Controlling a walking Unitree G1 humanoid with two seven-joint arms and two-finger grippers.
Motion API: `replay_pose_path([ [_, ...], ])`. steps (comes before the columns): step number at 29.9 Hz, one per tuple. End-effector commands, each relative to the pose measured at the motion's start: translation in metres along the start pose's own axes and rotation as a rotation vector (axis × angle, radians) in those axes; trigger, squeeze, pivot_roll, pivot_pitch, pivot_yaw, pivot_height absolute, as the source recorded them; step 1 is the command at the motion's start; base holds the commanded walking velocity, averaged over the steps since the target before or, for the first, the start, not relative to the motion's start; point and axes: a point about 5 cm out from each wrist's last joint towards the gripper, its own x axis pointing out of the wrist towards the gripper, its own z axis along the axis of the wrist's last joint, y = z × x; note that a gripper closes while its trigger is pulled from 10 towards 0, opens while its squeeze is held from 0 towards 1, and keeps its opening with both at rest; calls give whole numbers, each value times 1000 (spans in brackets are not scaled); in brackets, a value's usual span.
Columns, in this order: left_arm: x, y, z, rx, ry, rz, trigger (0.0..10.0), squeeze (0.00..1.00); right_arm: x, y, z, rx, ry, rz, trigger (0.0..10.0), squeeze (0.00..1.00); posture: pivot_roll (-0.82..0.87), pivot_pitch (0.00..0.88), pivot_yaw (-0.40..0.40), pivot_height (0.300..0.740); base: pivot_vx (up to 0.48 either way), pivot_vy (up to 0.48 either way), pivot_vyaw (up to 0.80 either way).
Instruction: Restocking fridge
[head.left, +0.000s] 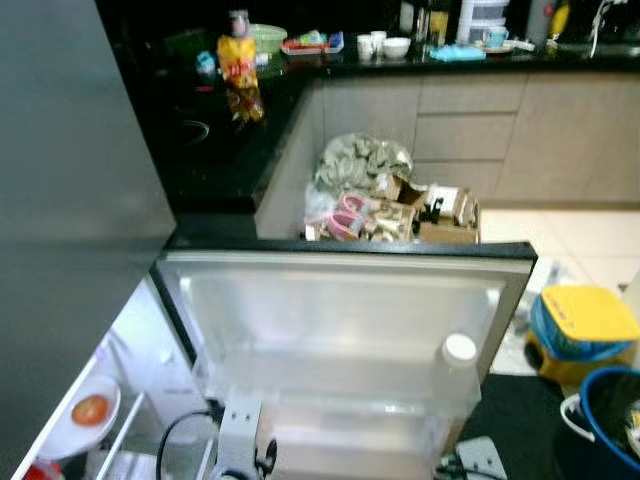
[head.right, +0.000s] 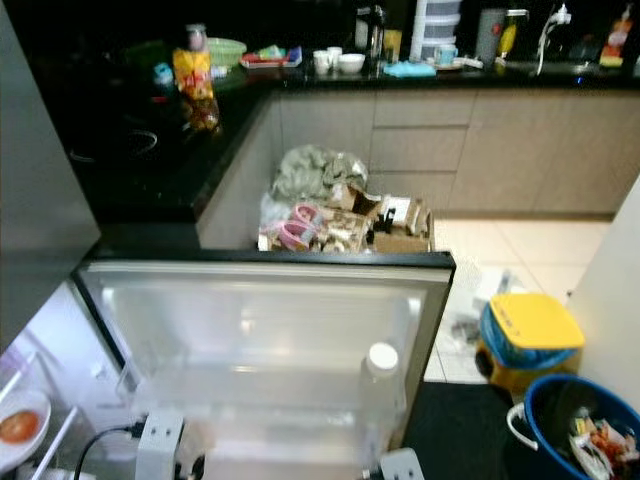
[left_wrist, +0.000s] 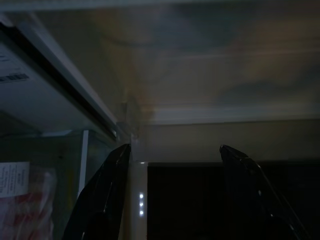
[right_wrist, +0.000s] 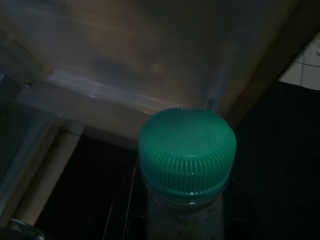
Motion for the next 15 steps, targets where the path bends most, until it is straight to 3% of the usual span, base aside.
replay_pose_path([
  [1, -4, -1, -9, 0, 22, -4, 10000, 0, -2, -2, -5, 15, 11, -15, 10000, 0, -83, 86, 62, 740, 0, 0, 0],
  [10, -1, -4, -6, -13, 19, -8, 10000, 0, 3, -3, 7, -2, -4, -16, 10000, 0, -89, 91, 62, 740, 0, 0, 0],
  [15, -1, -5, -5, -17, 18, -7, 10000, 0, 8, 1, 19, -4, -37, 25, 10000, 0, -90, 89, 58, 715, 0, 0, 0],
])
